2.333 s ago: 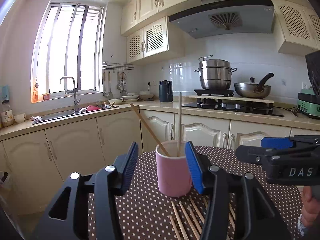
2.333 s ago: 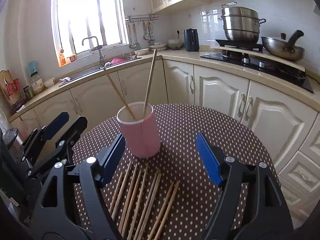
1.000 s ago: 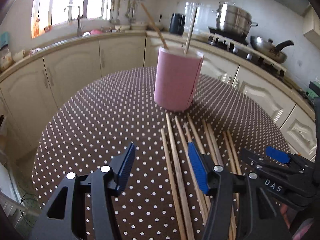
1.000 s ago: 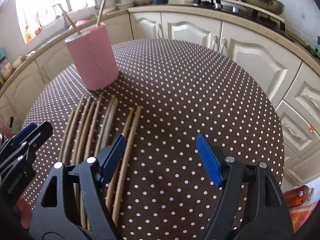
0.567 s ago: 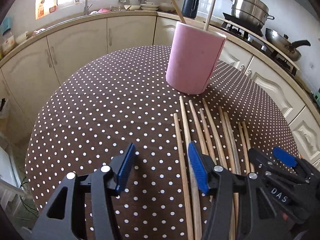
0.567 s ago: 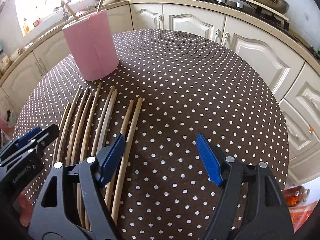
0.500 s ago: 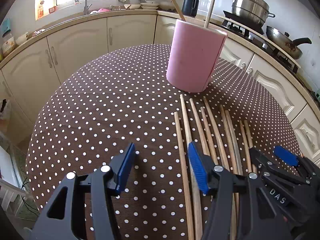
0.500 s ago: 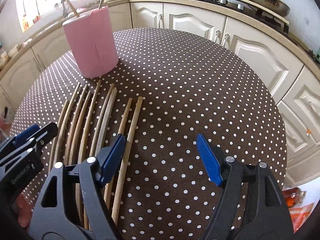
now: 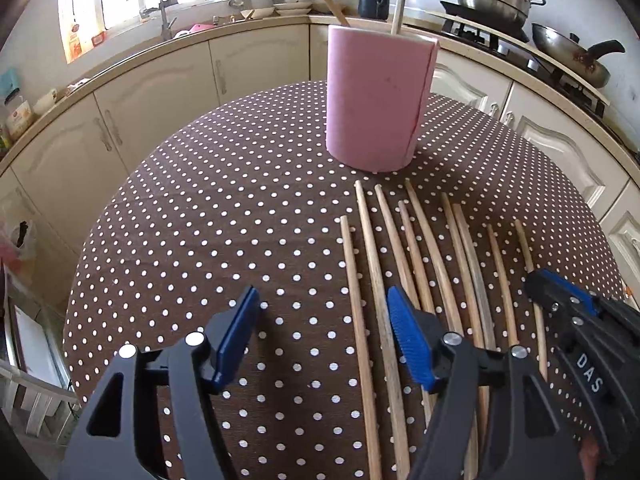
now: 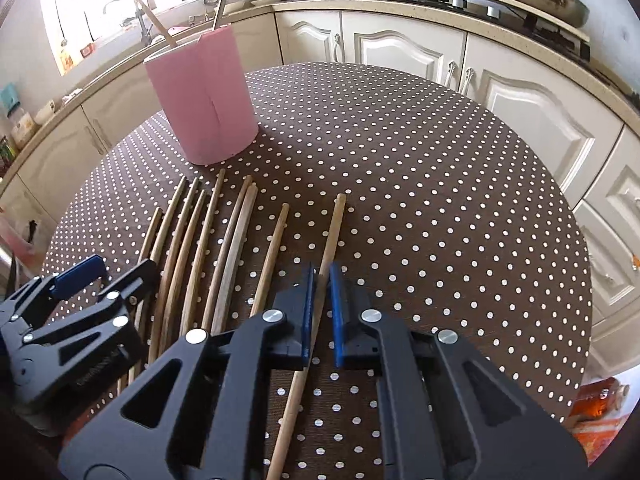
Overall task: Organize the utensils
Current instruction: 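Close both grippers on another wooden chopstick and lift it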
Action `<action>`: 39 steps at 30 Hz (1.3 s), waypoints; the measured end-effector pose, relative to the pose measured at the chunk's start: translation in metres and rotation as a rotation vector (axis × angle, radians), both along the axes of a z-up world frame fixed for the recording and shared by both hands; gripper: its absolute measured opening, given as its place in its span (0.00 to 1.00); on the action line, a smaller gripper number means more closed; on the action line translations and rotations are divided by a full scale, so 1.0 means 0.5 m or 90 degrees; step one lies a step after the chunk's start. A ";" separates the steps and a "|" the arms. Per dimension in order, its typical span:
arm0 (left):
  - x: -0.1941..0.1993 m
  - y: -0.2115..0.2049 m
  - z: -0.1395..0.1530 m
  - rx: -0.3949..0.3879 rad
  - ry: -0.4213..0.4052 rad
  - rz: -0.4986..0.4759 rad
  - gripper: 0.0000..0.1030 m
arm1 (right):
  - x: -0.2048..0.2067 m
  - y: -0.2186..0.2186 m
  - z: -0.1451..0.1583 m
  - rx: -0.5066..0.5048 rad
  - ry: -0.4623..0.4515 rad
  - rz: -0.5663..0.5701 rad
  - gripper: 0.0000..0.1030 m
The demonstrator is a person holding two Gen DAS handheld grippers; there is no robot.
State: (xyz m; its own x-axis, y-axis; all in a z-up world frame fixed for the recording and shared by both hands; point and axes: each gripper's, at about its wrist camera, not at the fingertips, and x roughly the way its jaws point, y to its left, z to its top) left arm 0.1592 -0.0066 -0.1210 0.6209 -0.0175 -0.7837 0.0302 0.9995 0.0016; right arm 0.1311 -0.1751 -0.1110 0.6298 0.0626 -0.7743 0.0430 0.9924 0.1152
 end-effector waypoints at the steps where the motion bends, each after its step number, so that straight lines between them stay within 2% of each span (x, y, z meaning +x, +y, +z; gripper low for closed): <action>1: -0.001 0.003 -0.001 -0.002 -0.001 0.008 0.64 | -0.001 -0.001 0.000 0.004 0.000 0.001 0.08; 5: -0.004 0.034 0.002 -0.042 -0.010 0.062 0.64 | -0.002 -0.009 0.000 0.026 -0.001 0.004 0.08; 7: -0.003 0.047 0.003 -0.042 -0.011 0.090 0.64 | 0.002 -0.010 -0.001 0.029 -0.001 0.004 0.08; 10: -0.005 0.049 0.005 -0.051 -0.014 0.085 0.64 | 0.002 -0.012 -0.001 0.031 -0.001 0.004 0.08; 17: 0.003 0.036 0.003 -0.021 -0.006 0.077 0.65 | 0.003 -0.009 -0.002 0.030 -0.001 0.004 0.08; 19: 0.014 0.019 -0.004 0.022 0.011 0.083 0.75 | 0.003 -0.010 -0.003 0.028 -0.001 0.004 0.08; 21: 0.012 0.009 -0.002 0.042 0.007 0.088 0.75 | 0.003 -0.010 -0.003 0.028 -0.001 0.004 0.08; 22: 0.012 0.007 -0.001 0.046 0.006 0.089 0.75 | 0.003 -0.010 -0.003 0.029 -0.001 0.004 0.08; 24: 0.012 0.015 -0.001 0.020 0.009 0.089 0.75 | 0.003 -0.011 -0.004 0.031 -0.002 0.004 0.08; 25: 0.011 0.021 0.001 0.014 0.007 0.097 0.68 | 0.003 -0.011 -0.005 0.033 -0.002 0.004 0.08; 26: 0.007 0.026 0.003 0.015 0.002 0.107 0.53 | 0.003 -0.011 -0.005 0.032 -0.002 0.007 0.08; 27: 0.006 0.029 0.006 0.015 -0.004 0.116 0.44 | 0.003 -0.011 -0.005 0.035 -0.002 0.011 0.08; 29: 0.003 0.042 0.008 0.008 -0.009 0.134 0.08 | 0.003 -0.009 -0.006 0.040 -0.002 0.016 0.07; 35: 0.000 0.093 0.004 -0.100 -0.019 0.127 0.06 | -0.004 -0.009 0.002 0.039 -0.011 0.018 0.07; 37: 0.001 0.107 0.002 -0.123 -0.022 0.121 0.06 | -0.007 -0.012 0.008 0.037 -0.014 0.014 0.07; 39: -0.004 0.119 0.008 -0.125 -0.041 0.117 0.06 | -0.012 -0.014 0.020 0.036 -0.025 0.013 0.07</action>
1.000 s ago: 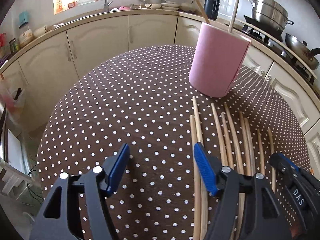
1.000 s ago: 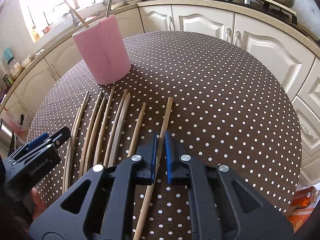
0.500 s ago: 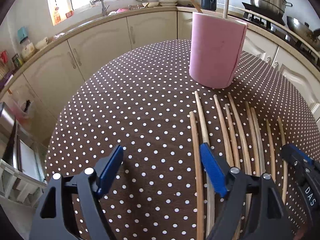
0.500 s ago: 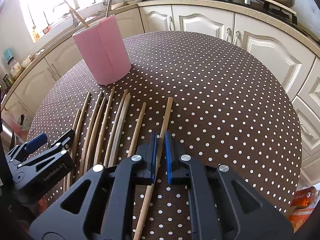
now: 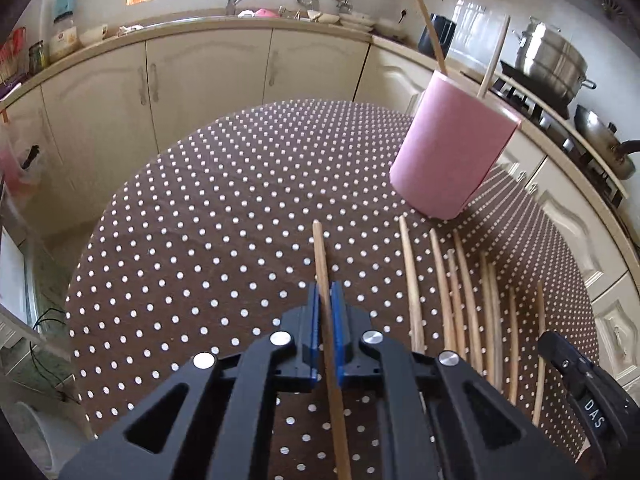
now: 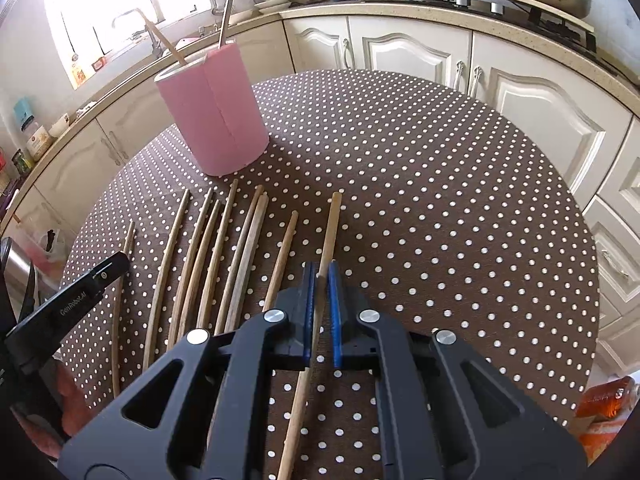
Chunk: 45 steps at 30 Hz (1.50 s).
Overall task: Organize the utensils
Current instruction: 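Close both grippers on another wooden chopstick and lift it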
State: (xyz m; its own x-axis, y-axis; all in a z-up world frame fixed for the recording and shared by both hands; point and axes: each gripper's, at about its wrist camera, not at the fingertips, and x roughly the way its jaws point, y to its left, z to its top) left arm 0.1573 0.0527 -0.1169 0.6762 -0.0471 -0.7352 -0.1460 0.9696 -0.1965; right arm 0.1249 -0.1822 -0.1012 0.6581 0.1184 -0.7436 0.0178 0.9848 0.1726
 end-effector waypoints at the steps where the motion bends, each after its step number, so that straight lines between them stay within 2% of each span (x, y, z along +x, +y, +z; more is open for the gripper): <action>1: -0.004 0.000 0.005 0.004 -0.011 -0.001 0.06 | -0.004 -0.002 0.007 -0.001 -0.006 0.000 0.07; 4: -0.019 -0.009 0.029 0.011 -0.053 -0.014 0.06 | -0.013 -0.005 0.030 -0.004 -0.025 0.001 0.07; 14: -0.045 -0.019 0.116 0.010 -0.148 -0.025 0.06 | -0.045 -0.014 0.131 -0.032 -0.127 0.002 0.06; 16: -0.046 -0.027 0.126 0.032 -0.158 -0.028 0.06 | -0.046 -0.018 0.143 -0.033 -0.138 0.001 0.06; 19: -0.035 -0.034 0.117 0.016 -0.131 -0.062 0.08 | -0.047 -0.023 0.146 -0.032 -0.138 -0.002 0.06; 21: -0.031 -0.027 0.099 0.017 -0.104 -0.055 0.28 | -0.042 -0.026 0.134 -0.032 -0.127 -0.004 0.06; 22: -0.028 -0.024 0.087 0.023 -0.090 -0.048 0.43 | -0.038 -0.027 0.125 -0.031 -0.117 -0.008 0.06; 26: -0.009 -0.015 0.047 0.032 -0.023 -0.036 0.45 | -0.019 -0.030 0.090 -0.019 -0.078 -0.003 0.06; 30: 0.013 -0.023 0.014 0.061 0.034 -0.029 0.45 | -0.003 -0.036 0.060 -0.013 -0.048 -0.009 0.07; 34: 0.024 -0.031 -0.001 0.079 0.047 -0.026 0.47 | 0.002 -0.064 0.053 -0.015 -0.042 -0.035 0.07; 36: 0.035 -0.039 -0.007 0.105 0.042 -0.027 0.43 | 0.007 -0.079 0.049 -0.012 -0.031 -0.046 0.07; 38: 0.045 -0.044 -0.006 0.126 0.045 -0.012 0.08 | 0.012 -0.091 0.040 -0.006 -0.013 -0.049 0.07; 45: 0.045 -0.021 -0.010 0.098 0.040 -0.002 0.06 | 0.033 -0.108 0.010 -0.018 0.038 -0.057 0.10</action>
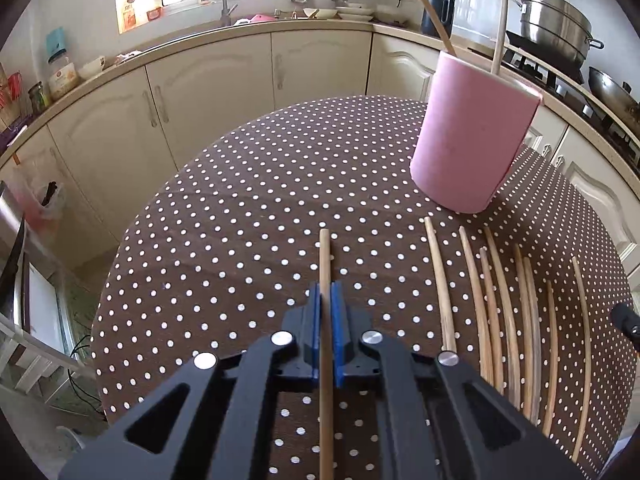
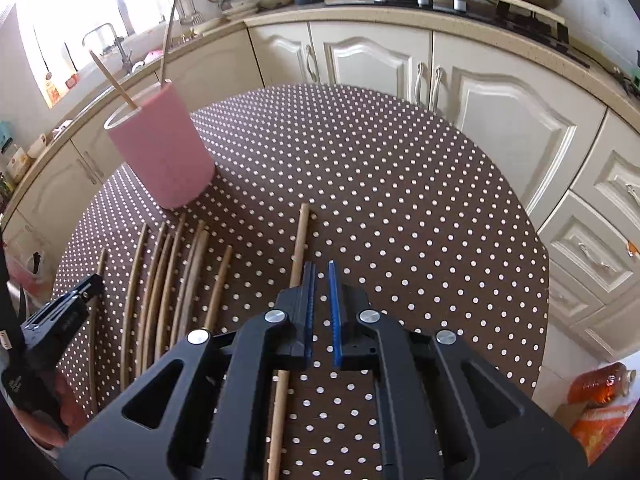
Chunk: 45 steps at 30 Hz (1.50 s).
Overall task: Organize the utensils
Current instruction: 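Close both grippers on another wooden chopstick and lift it, then raise the chopstick upright with both grippers over the pink cup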
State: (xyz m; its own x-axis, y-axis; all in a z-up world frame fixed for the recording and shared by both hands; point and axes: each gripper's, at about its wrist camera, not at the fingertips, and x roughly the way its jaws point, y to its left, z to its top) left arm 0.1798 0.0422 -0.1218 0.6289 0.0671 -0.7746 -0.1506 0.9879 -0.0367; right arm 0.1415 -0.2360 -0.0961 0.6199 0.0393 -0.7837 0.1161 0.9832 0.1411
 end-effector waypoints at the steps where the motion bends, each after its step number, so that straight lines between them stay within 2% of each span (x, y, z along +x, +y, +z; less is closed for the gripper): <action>1: -0.006 0.009 0.001 -0.009 -0.002 -0.001 0.06 | 0.003 -0.001 -0.005 -0.002 0.012 -0.005 0.20; 2: -0.009 0.020 0.001 -0.026 -0.005 -0.003 0.06 | 0.007 -0.001 -0.008 -0.001 0.022 -0.008 0.40; 3: -0.012 0.031 0.002 -0.044 -0.007 -0.004 0.06 | 0.008 0.000 -0.010 0.006 0.017 -0.004 0.51; 4: -0.011 0.036 0.003 -0.057 -0.008 -0.004 0.06 | 0.005 0.002 -0.007 0.002 0.003 -0.005 0.55; 6: -0.013 0.050 0.003 -0.086 -0.013 -0.007 0.06 | 0.002 0.011 -0.002 -0.026 -0.013 -0.013 0.55; 11: -0.031 0.067 0.012 -0.123 -0.055 -0.026 0.06 | 0.025 0.039 -0.023 -0.068 0.023 0.008 0.54; 12: -0.034 0.066 0.015 -0.125 -0.064 -0.031 0.06 | 0.029 0.044 -0.027 -0.074 0.026 0.007 0.54; 14: -0.038 0.063 0.017 -0.128 -0.072 -0.038 0.06 | 0.036 0.051 -0.039 -0.087 0.041 0.009 0.33; 16: -0.037 0.062 0.014 -0.136 -0.069 -0.044 0.06 | 0.040 0.062 -0.045 -0.108 0.042 0.016 0.30; 20: -0.035 0.066 0.013 -0.155 -0.073 -0.049 0.06 | 0.039 0.067 -0.047 -0.110 0.025 0.025 0.08; 23: -0.032 0.057 0.020 -0.152 -0.085 -0.051 0.06 | 0.040 0.062 -0.046 -0.089 0.019 0.018 0.06; 27: -0.047 0.052 0.044 -0.120 -0.121 -0.039 0.06 | 0.045 0.038 -0.034 -0.054 0.005 -0.001 0.06; 30: -0.052 0.063 0.066 -0.131 -0.149 -0.031 0.06 | 0.036 0.024 -0.012 -0.034 -0.020 -0.013 0.06; 37: -0.064 0.067 0.112 -0.123 -0.199 -0.039 0.06 | 0.013 0.019 0.045 0.024 -0.068 -0.006 0.06; 45: -0.073 0.053 0.164 -0.120 -0.239 -0.056 0.06 | -0.012 0.035 0.133 0.014 -0.155 0.016 0.06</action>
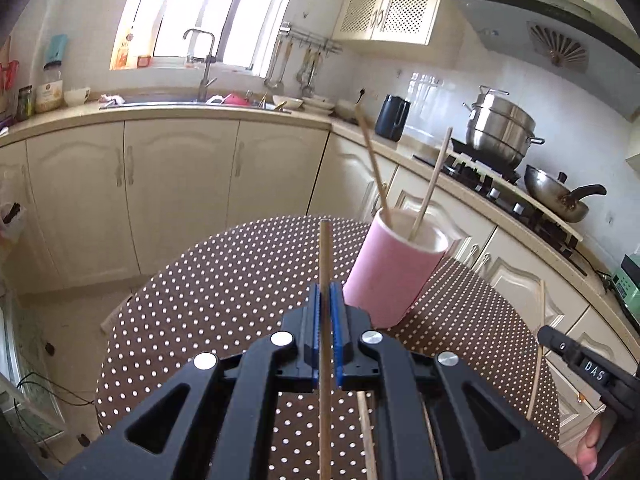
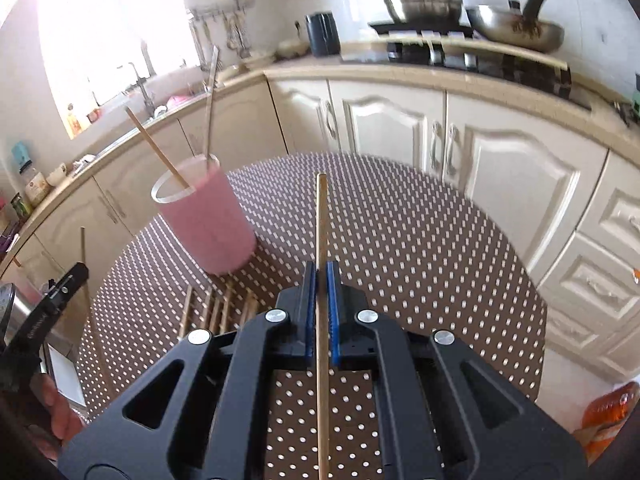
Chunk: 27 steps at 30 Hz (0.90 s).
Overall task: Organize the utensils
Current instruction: 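Raise the chopstick upright with both grippers over the pink cup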
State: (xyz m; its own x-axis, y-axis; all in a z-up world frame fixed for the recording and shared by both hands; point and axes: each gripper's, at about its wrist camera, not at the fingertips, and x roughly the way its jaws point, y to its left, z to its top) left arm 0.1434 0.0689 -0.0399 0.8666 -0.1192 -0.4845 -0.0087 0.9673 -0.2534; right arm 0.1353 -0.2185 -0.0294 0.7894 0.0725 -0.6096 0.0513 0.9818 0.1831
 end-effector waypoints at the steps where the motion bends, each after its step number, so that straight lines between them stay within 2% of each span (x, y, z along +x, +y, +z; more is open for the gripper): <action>1: 0.001 -0.001 0.004 0.001 -0.002 -0.001 0.06 | -0.003 0.002 0.008 -0.001 -0.008 0.002 0.06; 10: 0.002 -0.004 0.066 -0.001 -0.051 0.008 0.06 | -0.011 0.022 0.073 -0.015 -0.074 0.020 0.06; 21: 0.017 -0.038 0.149 0.035 -0.122 0.016 0.06 | 0.002 0.046 0.154 -0.010 -0.149 0.034 0.06; 27: 0.049 -0.044 0.204 0.016 -0.175 0.031 0.06 | 0.031 0.054 0.213 0.016 -0.189 0.047 0.06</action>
State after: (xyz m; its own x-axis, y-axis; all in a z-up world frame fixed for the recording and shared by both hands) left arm 0.1678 0.0467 0.0622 0.9704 -0.0644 -0.2329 0.0099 0.9736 -0.2282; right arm 0.1511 -0.1916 0.0770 0.9247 0.1486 -0.3505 -0.0798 0.9759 0.2030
